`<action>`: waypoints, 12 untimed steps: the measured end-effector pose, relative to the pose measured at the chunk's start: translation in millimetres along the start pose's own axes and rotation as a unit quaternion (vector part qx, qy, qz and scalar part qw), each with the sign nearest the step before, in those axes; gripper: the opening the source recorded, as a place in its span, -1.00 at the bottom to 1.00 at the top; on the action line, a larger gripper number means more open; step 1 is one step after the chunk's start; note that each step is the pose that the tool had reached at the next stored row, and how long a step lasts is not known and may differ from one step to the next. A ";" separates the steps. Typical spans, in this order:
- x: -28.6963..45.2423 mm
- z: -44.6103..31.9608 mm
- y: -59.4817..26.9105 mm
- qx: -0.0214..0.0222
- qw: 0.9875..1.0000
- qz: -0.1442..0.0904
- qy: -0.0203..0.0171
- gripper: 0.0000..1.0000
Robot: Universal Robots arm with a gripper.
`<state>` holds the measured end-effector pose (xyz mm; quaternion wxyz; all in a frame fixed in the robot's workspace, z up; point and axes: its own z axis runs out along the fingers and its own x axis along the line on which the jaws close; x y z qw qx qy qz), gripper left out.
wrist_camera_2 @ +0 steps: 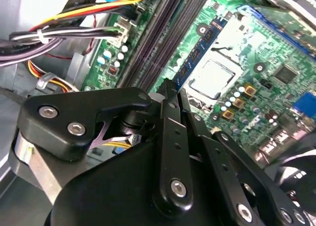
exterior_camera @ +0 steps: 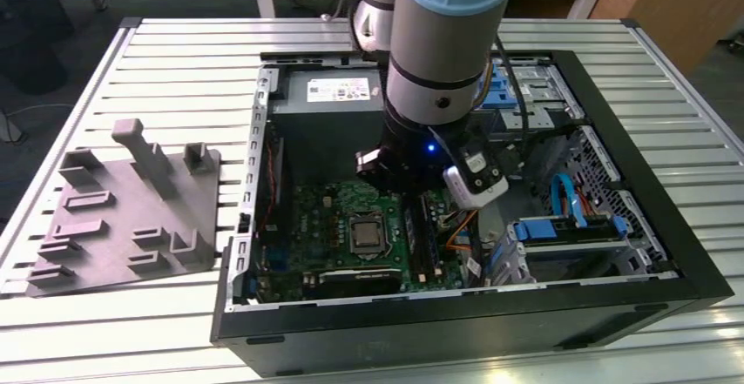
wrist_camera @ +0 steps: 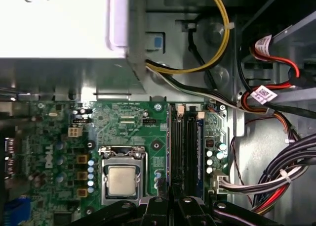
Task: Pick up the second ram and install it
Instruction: 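Insert the second ram into the second slot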
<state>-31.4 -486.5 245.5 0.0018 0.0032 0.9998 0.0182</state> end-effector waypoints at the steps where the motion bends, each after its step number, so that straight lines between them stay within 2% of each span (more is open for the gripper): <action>1: -0.5 1.7 -0.1 0.000 1.000 0.001 0.000 -0.72; 12: -4.1 21.3 -0.8 0.001 1.000 0.001 0.001 -0.72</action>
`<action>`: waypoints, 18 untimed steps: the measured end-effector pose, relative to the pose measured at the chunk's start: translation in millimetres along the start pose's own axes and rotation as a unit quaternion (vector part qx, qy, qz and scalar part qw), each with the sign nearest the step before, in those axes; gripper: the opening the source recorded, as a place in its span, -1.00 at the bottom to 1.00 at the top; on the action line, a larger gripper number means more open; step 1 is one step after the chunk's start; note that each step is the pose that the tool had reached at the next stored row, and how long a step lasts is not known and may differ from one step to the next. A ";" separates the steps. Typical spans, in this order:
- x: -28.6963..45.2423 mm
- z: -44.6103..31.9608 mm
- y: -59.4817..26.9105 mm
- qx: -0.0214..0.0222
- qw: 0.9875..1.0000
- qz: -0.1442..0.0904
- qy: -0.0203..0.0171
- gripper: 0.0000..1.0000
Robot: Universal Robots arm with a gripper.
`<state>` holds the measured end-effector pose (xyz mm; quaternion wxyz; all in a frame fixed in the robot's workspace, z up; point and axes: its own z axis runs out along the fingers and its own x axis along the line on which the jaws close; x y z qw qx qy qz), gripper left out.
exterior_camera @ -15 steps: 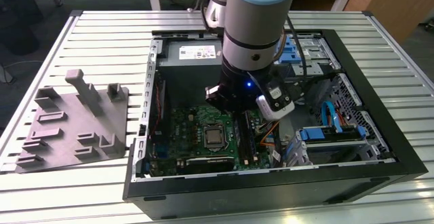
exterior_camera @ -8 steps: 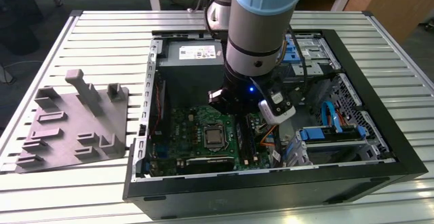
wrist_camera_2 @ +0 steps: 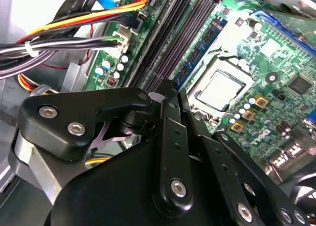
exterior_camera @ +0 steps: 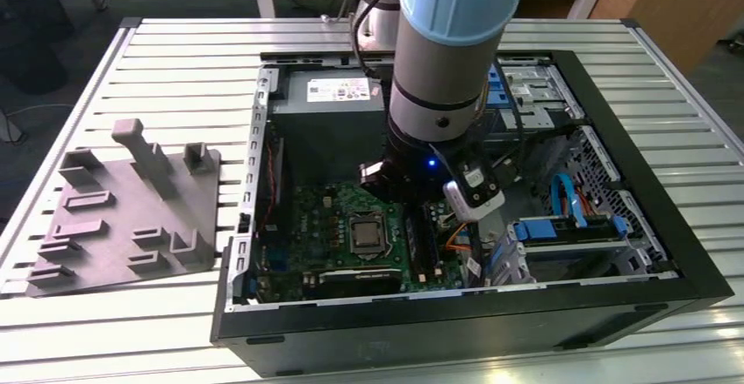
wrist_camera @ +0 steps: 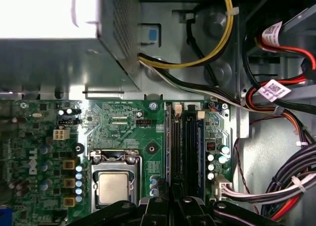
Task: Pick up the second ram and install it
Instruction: 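Insert the second ram into the second slot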
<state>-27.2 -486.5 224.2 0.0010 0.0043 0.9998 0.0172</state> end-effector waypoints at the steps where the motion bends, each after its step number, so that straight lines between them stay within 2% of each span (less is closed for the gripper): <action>1: -0.8 1.4 0.0 0.001 1.000 -0.001 0.000 -0.72; 4: -2.9 4.3 -0.1 0.002 1.000 -0.002 0.001 -0.72; 10: -3.0 4.3 -3.0 0.004 1.000 -0.002 0.001 -0.72; 18: -4.8 7.4 -5.6 0.004 1.000 -0.002 0.001 -0.72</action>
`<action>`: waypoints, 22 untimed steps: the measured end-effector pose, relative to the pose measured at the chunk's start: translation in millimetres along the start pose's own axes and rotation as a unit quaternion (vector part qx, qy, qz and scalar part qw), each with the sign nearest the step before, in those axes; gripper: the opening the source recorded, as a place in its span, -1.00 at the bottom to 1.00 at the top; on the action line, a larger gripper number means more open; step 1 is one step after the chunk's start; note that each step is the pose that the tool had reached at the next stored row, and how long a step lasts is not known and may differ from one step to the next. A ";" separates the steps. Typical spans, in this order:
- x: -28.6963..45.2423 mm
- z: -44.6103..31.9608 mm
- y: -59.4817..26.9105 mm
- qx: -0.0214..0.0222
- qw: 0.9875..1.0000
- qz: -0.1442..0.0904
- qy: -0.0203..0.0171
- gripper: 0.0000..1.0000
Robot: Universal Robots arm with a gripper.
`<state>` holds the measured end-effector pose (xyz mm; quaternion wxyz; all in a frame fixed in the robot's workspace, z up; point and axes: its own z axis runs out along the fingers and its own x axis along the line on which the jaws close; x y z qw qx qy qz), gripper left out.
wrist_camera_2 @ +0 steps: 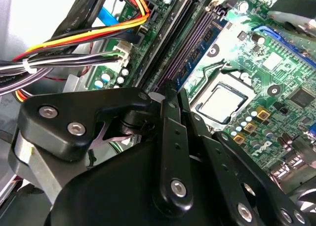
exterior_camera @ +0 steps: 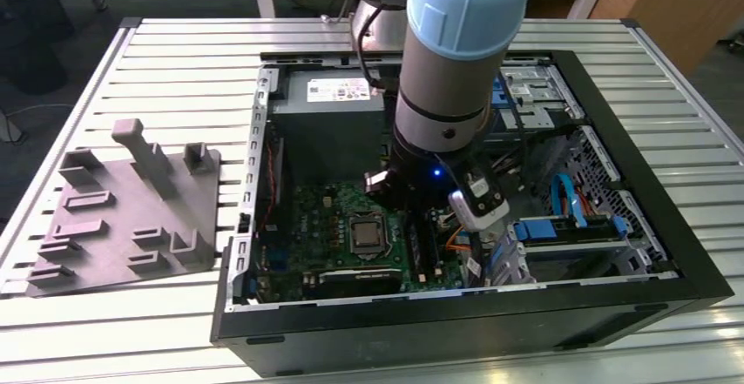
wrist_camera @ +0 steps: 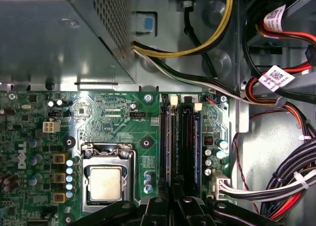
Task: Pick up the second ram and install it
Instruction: 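Insert the second ram into the second slot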
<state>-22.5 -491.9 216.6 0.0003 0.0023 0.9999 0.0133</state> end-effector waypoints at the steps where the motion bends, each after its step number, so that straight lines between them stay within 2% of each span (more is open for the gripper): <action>1: 0.0 0.2 0.0 0.000 1.000 0.000 0.000 -0.72; 11: -1.8 2.4 -0.2 0.004 1.000 0.003 0.000 -0.72; 22: -2.4 1.2 -2.1 0.004 1.000 0.010 0.000 -0.72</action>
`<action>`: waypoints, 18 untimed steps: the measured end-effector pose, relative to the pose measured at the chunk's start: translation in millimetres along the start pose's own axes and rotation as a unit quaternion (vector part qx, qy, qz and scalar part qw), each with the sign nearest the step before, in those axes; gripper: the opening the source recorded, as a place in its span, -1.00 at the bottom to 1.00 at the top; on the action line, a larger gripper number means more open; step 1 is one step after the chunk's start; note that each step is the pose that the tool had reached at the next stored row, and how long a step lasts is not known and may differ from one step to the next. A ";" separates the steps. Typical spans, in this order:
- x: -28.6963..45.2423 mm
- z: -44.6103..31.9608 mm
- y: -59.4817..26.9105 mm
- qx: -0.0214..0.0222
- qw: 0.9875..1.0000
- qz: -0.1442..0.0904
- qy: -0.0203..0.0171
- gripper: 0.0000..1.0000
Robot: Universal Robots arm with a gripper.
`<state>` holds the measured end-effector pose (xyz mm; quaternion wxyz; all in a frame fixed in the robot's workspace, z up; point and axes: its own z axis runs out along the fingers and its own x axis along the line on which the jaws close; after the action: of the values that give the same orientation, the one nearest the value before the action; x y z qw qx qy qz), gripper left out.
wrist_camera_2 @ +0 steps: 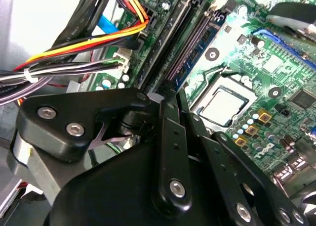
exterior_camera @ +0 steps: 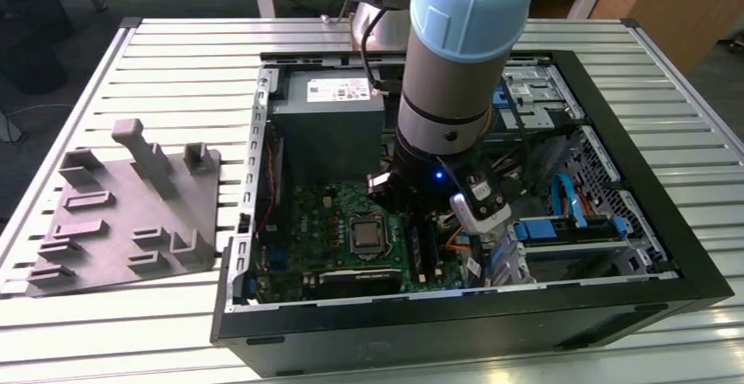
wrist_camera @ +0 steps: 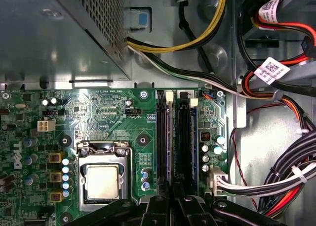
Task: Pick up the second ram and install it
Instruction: 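Insert the second ram into the second slot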
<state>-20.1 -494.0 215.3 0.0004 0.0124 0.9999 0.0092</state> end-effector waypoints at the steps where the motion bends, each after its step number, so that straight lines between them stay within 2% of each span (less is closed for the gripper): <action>1: 0.0 0.0 -0.1 0.001 1.000 0.000 0.000 -0.72; 3: -0.1 0.0 -0.3 0.005 1.000 0.000 0.000 -0.72; 5: 0.0 0.0 -0.3 0.014 1.000 0.000 0.000 -0.72; 6: -0.1 -0.1 -0.3 0.016 1.000 0.000 0.000 -0.72; 9: 0.0 -0.2 0.4 0.016 1.000 0.000 0.000 -0.72; 12: 0.1 -0.2 0.5 0.009 1.000 0.000 0.000 -0.72; 18: 0.0 -7.0 0.6 0.008 1.000 0.000 -0.001 -0.72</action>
<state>-20.0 -493.4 222.3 0.0010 0.0124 0.9999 0.0012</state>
